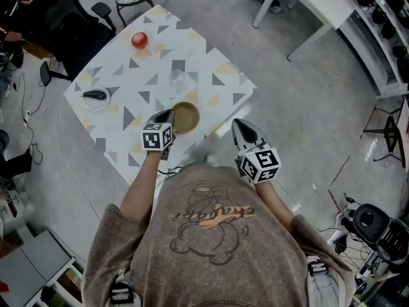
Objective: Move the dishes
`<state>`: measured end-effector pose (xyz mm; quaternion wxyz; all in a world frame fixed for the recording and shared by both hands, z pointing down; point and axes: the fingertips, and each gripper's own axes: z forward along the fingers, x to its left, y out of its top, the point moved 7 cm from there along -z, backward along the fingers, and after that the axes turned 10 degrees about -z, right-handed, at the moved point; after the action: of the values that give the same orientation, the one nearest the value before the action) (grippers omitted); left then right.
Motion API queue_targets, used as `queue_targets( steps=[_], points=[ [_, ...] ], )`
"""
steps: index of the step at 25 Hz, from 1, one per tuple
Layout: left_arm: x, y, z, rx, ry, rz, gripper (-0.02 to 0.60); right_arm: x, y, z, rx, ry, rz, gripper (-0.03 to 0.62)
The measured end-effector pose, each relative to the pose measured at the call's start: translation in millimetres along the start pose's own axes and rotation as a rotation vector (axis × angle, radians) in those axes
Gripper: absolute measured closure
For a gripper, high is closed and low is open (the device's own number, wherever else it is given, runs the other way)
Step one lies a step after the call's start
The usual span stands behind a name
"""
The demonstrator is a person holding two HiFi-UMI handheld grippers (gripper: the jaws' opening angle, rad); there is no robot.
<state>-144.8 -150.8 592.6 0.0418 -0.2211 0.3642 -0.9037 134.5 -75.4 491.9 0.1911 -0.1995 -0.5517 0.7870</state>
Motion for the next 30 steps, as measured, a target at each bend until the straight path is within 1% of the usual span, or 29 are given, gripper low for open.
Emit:
queue_targets(
  steps=[6,14,20,23,30],
  points=[
    [-6,15,-14,-0.05,-0.029,-0.06,0.552,1,0,2,-0.002,0.004,0.0,0.591],
    [-10,22,-47,-0.102,-0.022,-0.163,0.552,9,0,9,-0.003,0.041,-0.004,0.591],
    [0,11,-72,-0.11,-0.005,-0.215,0.552,23,-1,21,0.007,0.102,-0.019,0.591],
    [9,3,-83,-0.108,0.021,-0.229,0.552,31,0,29,0.011,0.137,-0.028,0.591],
    [29,-21,-107,-0.106,0.079,-0.294,0.552,51,2,49,0.022,0.225,-0.054,0.591]
  ],
)
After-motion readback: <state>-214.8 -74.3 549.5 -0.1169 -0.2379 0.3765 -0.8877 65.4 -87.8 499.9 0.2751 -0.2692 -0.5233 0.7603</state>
